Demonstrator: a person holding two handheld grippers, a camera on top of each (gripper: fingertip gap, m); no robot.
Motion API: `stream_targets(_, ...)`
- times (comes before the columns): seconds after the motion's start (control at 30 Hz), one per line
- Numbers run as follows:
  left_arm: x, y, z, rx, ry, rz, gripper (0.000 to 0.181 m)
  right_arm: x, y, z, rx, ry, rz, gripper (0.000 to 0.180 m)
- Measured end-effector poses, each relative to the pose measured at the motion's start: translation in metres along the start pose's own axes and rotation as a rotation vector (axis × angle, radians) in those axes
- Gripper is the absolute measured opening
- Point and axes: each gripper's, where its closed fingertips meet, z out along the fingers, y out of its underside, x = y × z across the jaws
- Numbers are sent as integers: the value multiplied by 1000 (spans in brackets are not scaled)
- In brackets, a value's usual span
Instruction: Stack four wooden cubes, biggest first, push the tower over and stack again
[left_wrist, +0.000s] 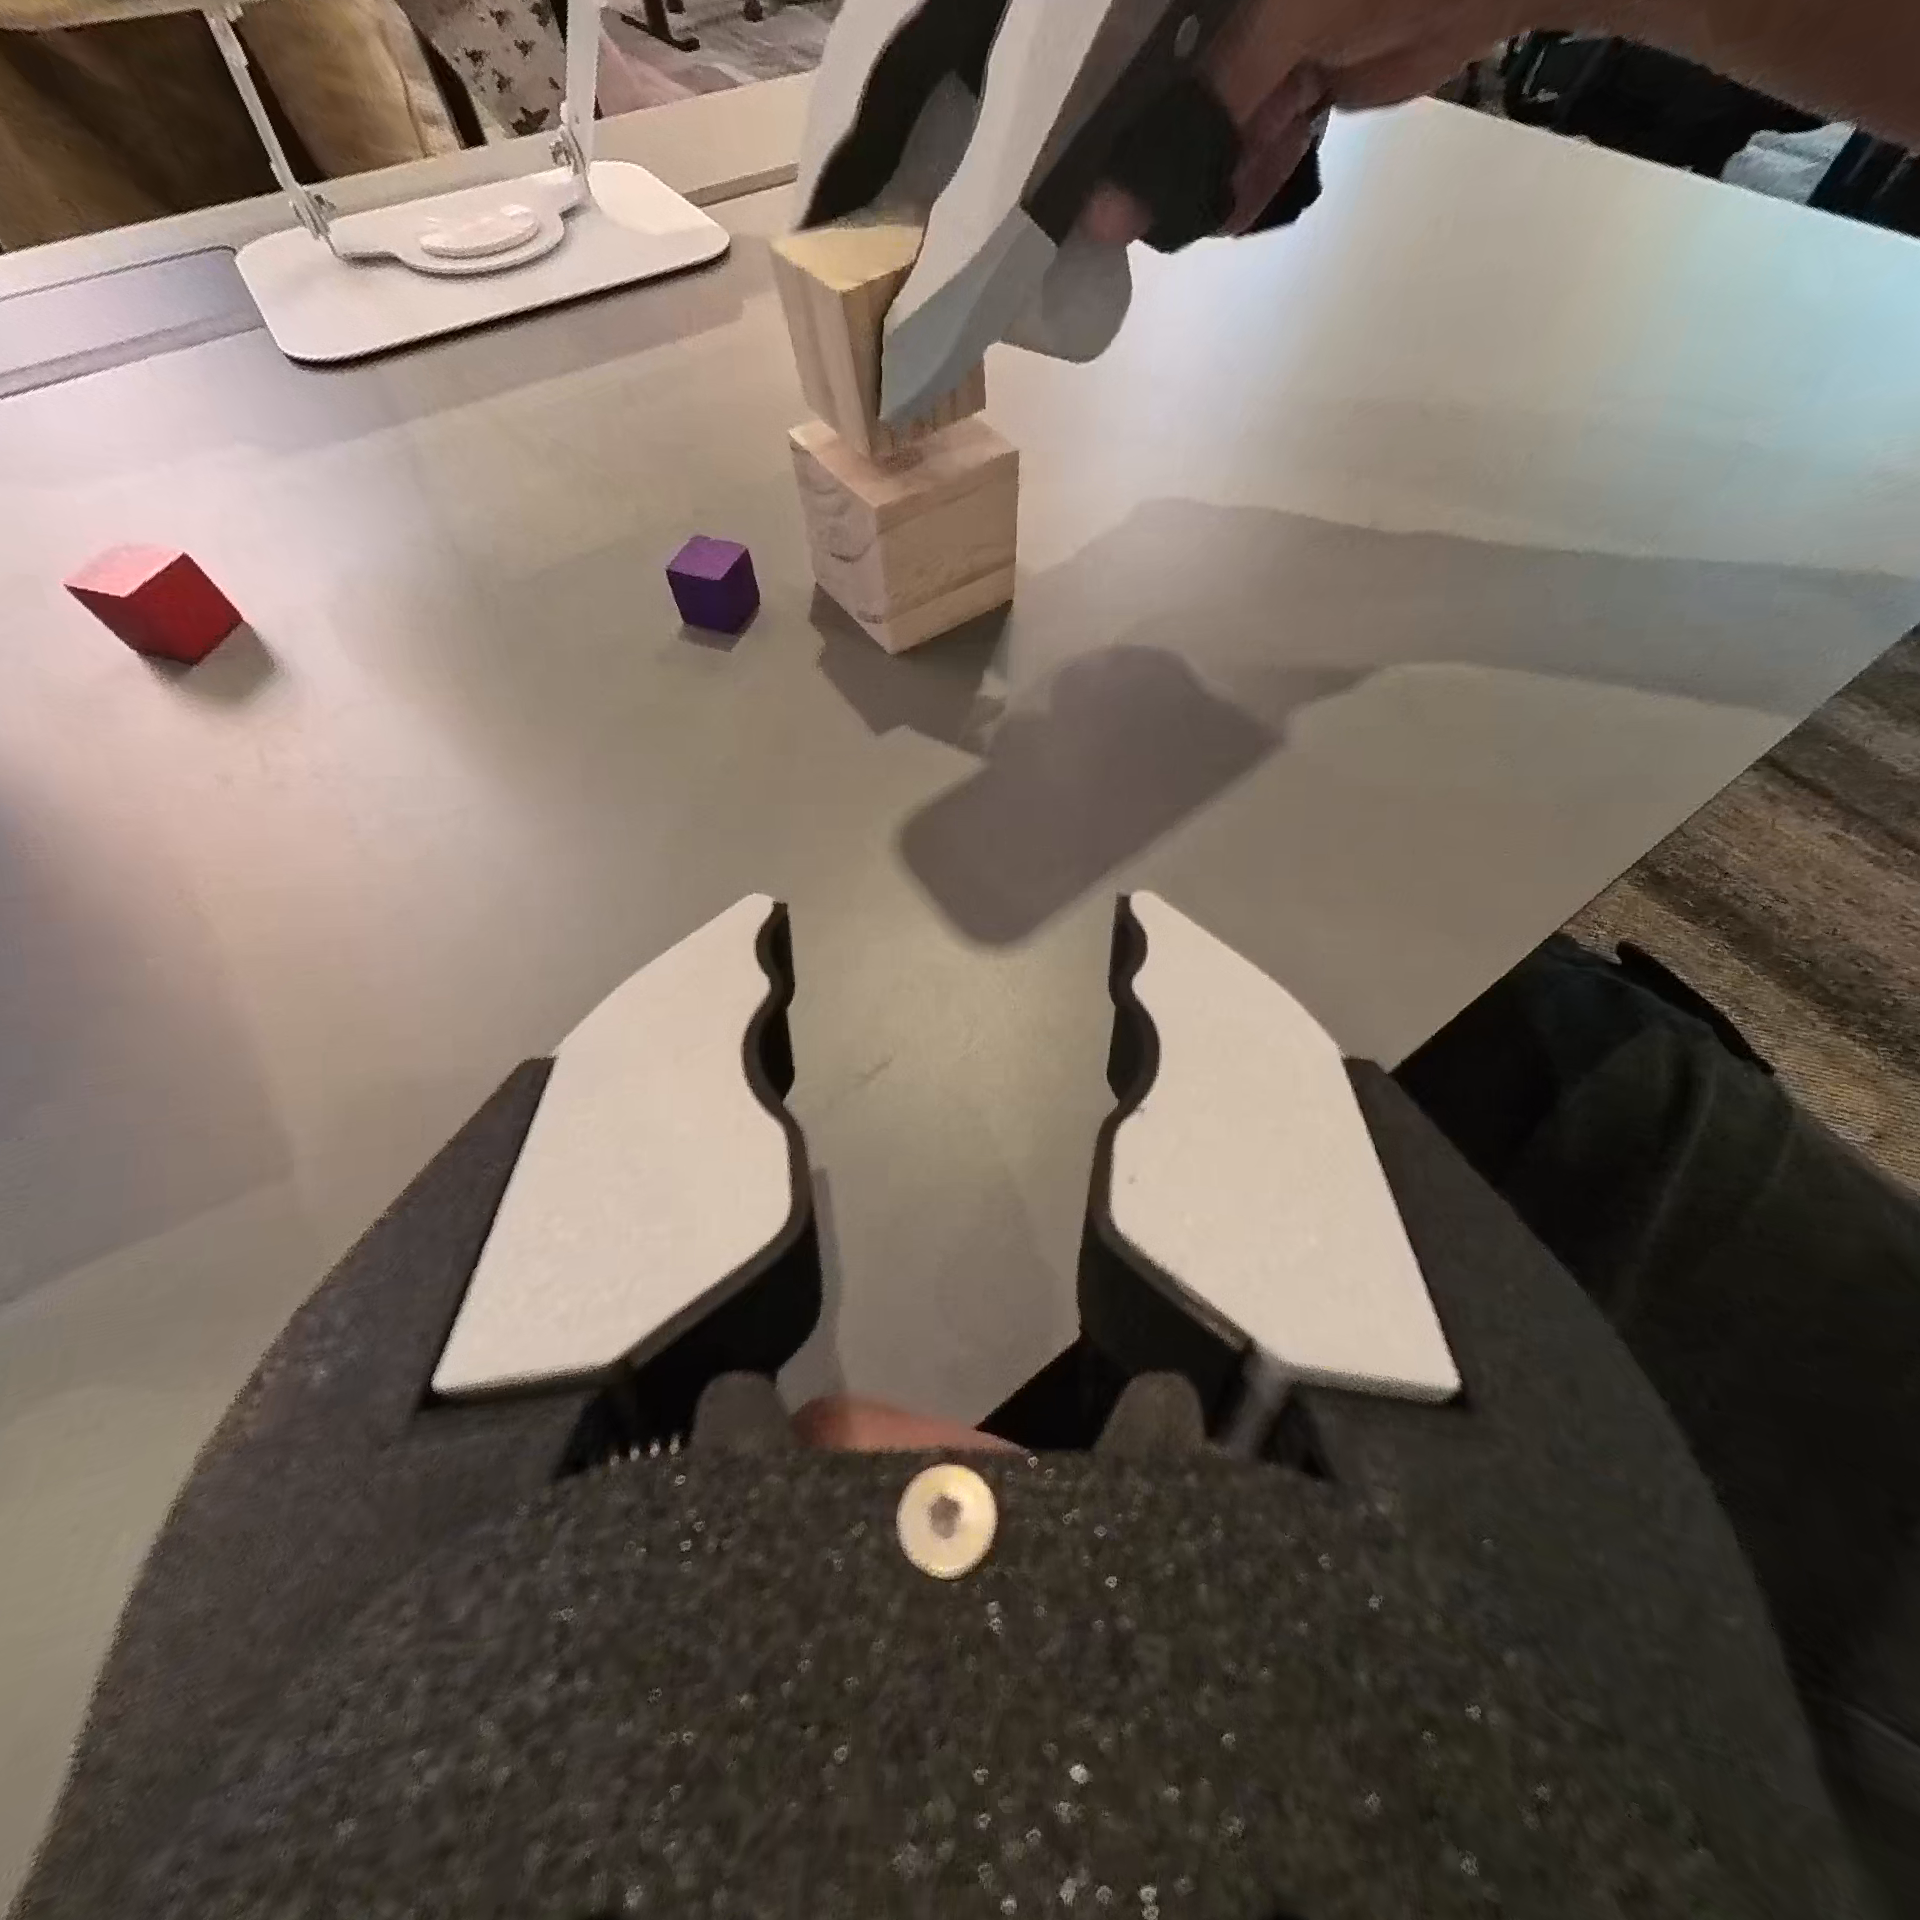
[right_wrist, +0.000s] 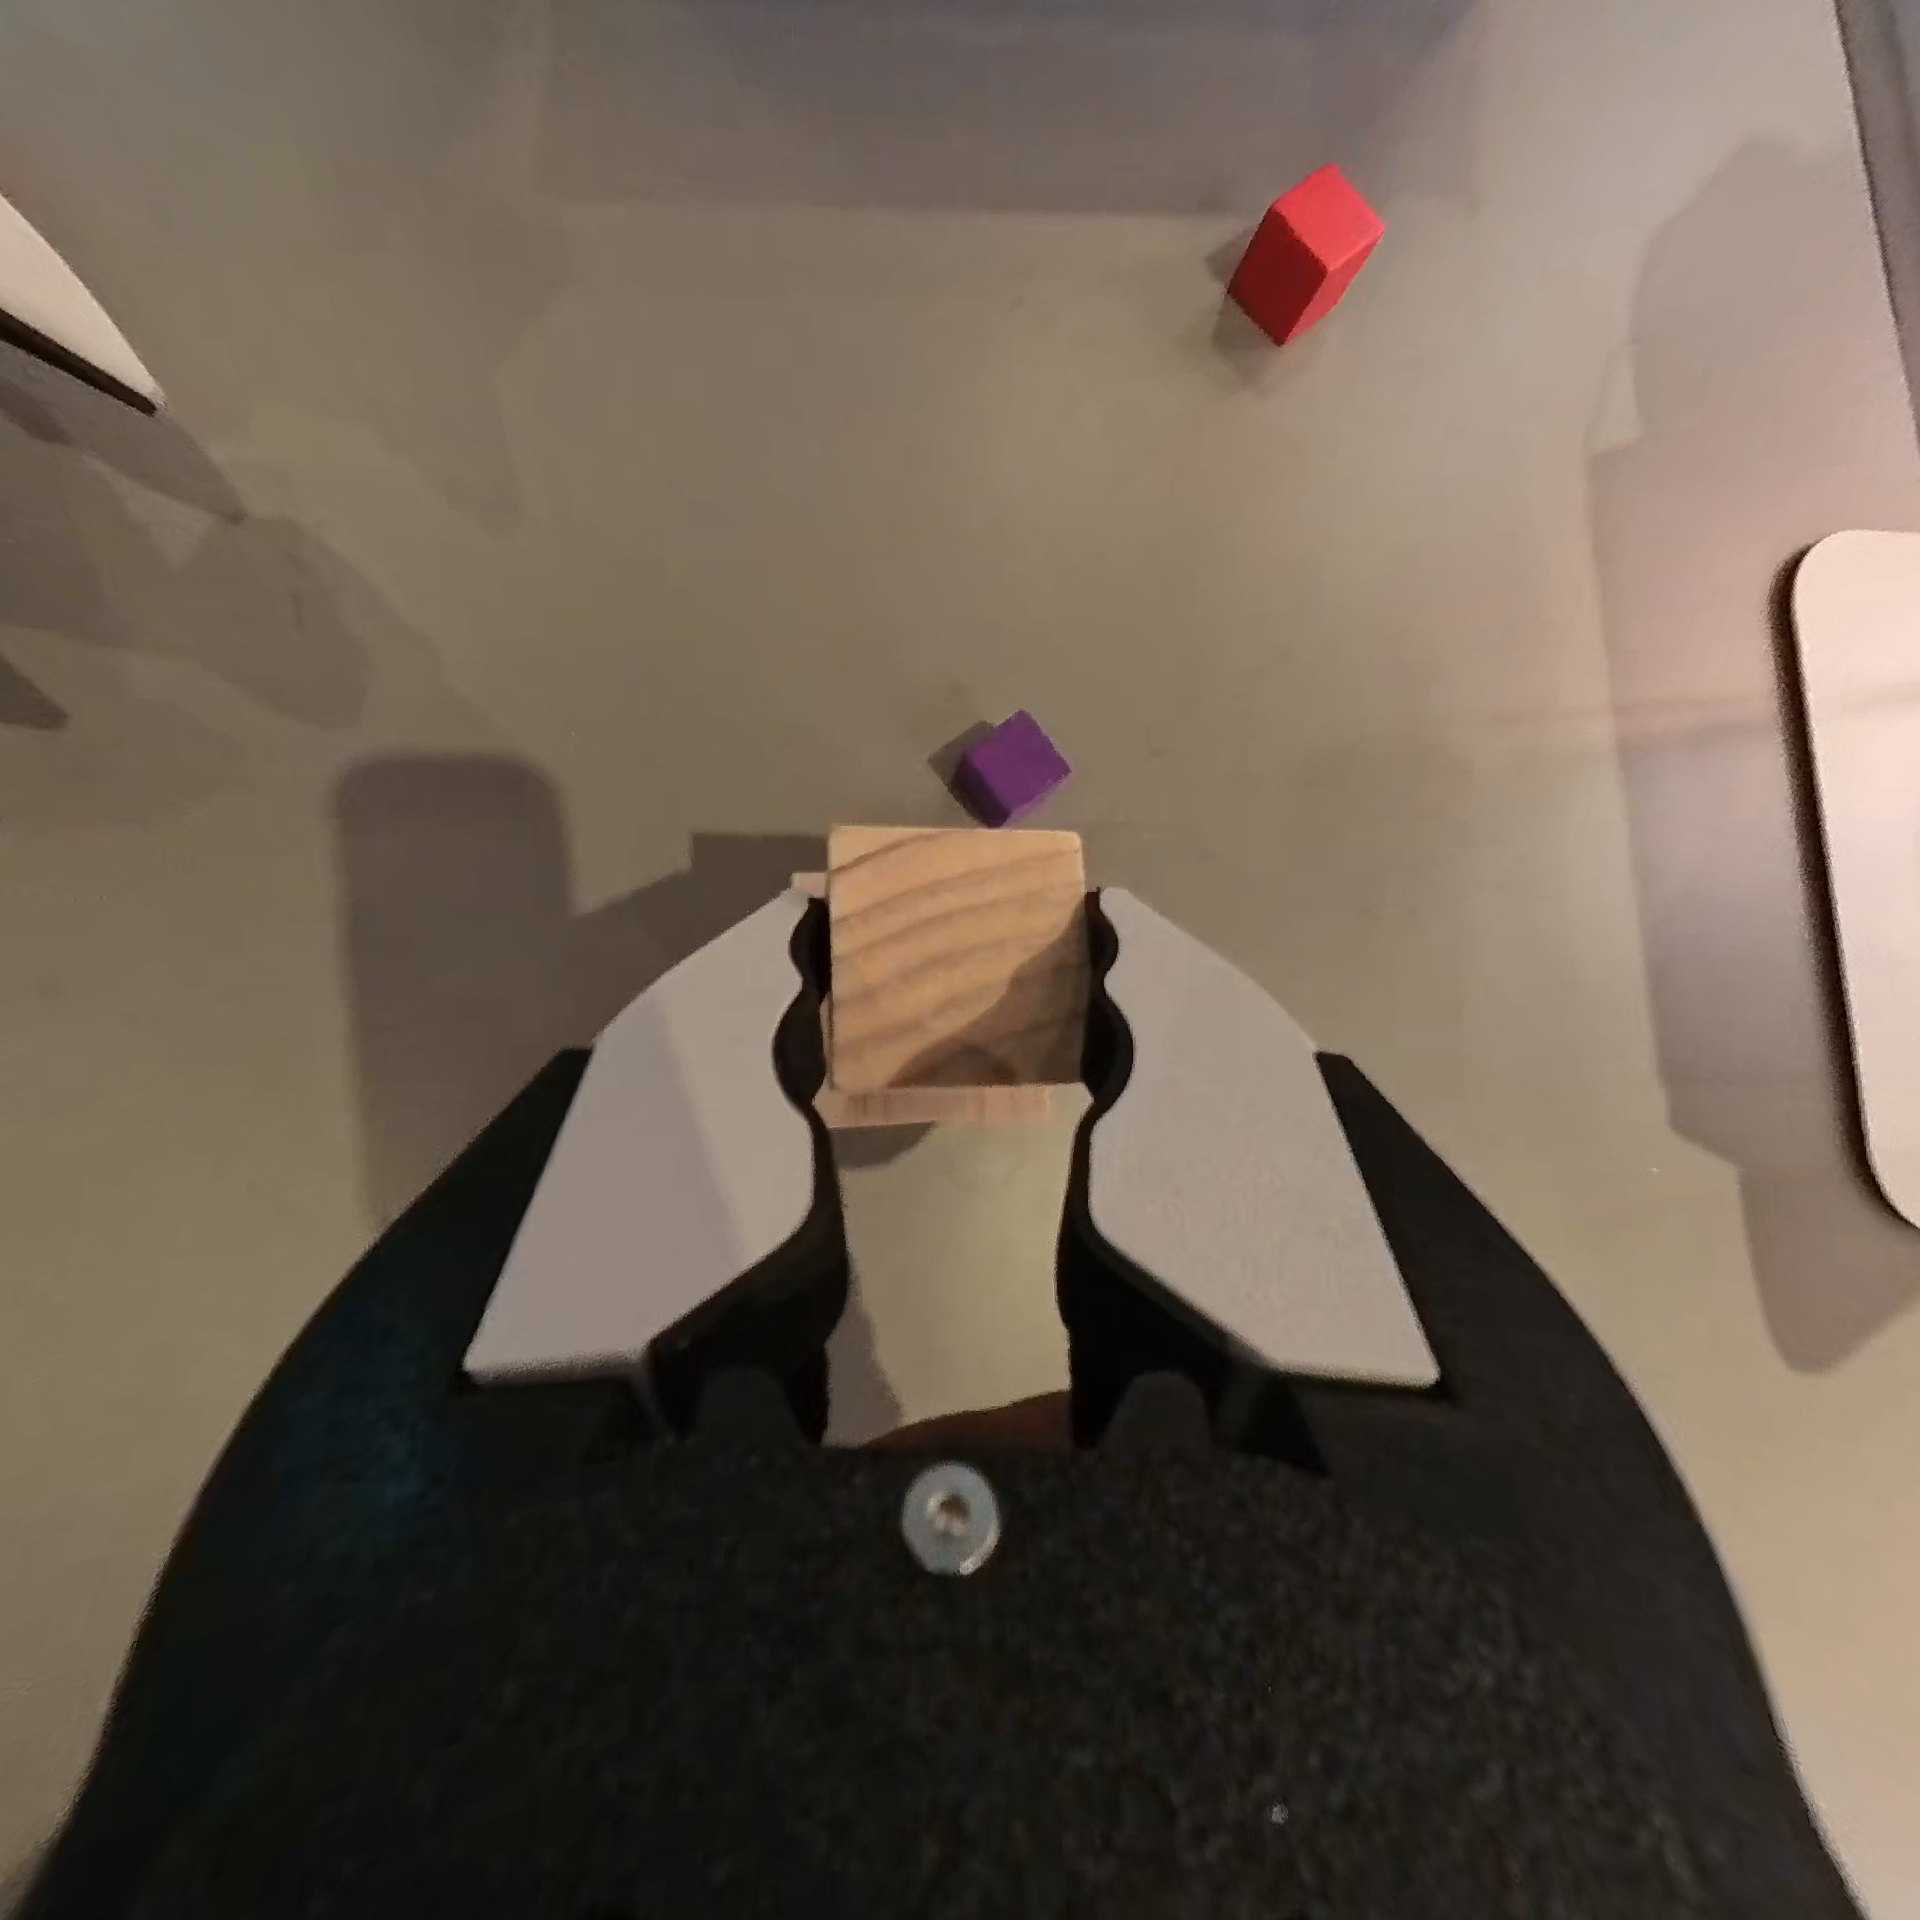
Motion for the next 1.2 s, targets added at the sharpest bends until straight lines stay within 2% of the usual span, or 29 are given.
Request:
stream_targets(0.37,2,7,3,-24,15,3,58,1,8,3,21,26,12,46)
stream_targets(0.6,5,5,3,-23,17,10,58,4,3,2,35,98,-96,46)
stream_targets(0.93,9,6,4,-29,17,33,58,-1,3,5,17,47,-114,46)
stream_targets(0.97,9,7,4,-31,19,31,58,1,5,6,14,57,-114,49)
stream_targets(1.03,8,7,4,-32,19,30,59,3,7,5,16,69,-109,68)
stream_targets(1.1,6,7,3,-31,12,27,60,6,-2,-8,77,102,-82,72)
stream_targets(1.2,2,7,1,-28,10,13,60,2,-23,-56,228,214,-20,70)
